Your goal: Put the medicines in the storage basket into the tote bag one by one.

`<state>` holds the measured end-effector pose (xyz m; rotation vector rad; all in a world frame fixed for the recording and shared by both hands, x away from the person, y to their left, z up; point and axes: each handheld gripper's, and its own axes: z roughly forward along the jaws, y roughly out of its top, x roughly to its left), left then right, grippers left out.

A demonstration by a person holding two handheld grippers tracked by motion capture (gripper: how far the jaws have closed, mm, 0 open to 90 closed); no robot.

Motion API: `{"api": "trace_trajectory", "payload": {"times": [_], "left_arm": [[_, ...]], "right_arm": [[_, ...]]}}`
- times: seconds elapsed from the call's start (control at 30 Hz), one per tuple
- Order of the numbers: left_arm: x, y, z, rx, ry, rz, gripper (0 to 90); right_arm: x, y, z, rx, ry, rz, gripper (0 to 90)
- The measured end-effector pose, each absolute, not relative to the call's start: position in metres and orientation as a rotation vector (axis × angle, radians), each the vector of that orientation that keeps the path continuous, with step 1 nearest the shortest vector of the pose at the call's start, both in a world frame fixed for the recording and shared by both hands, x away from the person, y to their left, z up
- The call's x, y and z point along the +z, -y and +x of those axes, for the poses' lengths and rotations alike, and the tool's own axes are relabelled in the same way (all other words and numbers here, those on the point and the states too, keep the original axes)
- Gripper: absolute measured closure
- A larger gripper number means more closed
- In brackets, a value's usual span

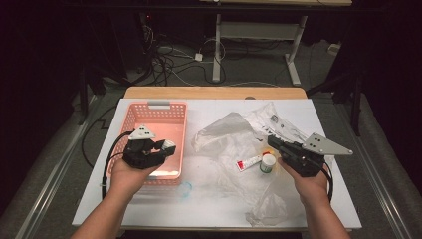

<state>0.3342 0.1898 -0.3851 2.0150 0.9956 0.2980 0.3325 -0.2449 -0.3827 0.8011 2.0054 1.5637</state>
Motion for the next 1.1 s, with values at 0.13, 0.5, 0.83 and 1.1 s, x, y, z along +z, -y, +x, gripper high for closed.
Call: {"api": "trace_trajectory", "payload": {"times": [0.13, 0.5, 0.83, 1.1], "left_arm": [[-0.375, -0.178, 0.317, 0.310, -0.922, 1.973, 58.1], [-0.370, -0.157, 0.290, 0.243, -0.827, 1.922, 58.1], [-0.383, -0.111, 0.287, 0.181, -0.772, 1.935, 58.1], [-0.395, -0.071, 0.299, 0.157, -0.749, 1.937, 58.1]], "right_arm": [[-0.383, 0.245, 0.332, 1.564, -2.007, 0.805, 90.0], [-0.381, 0.247, 0.331, 1.566, -1.993, 0.804, 90.0], [-0.382, 0.248, 0.331, 1.572, -1.992, 0.810, 90.0], [-0.382, 0.247, 0.331, 1.573, -1.996, 0.807, 90.0]]}}
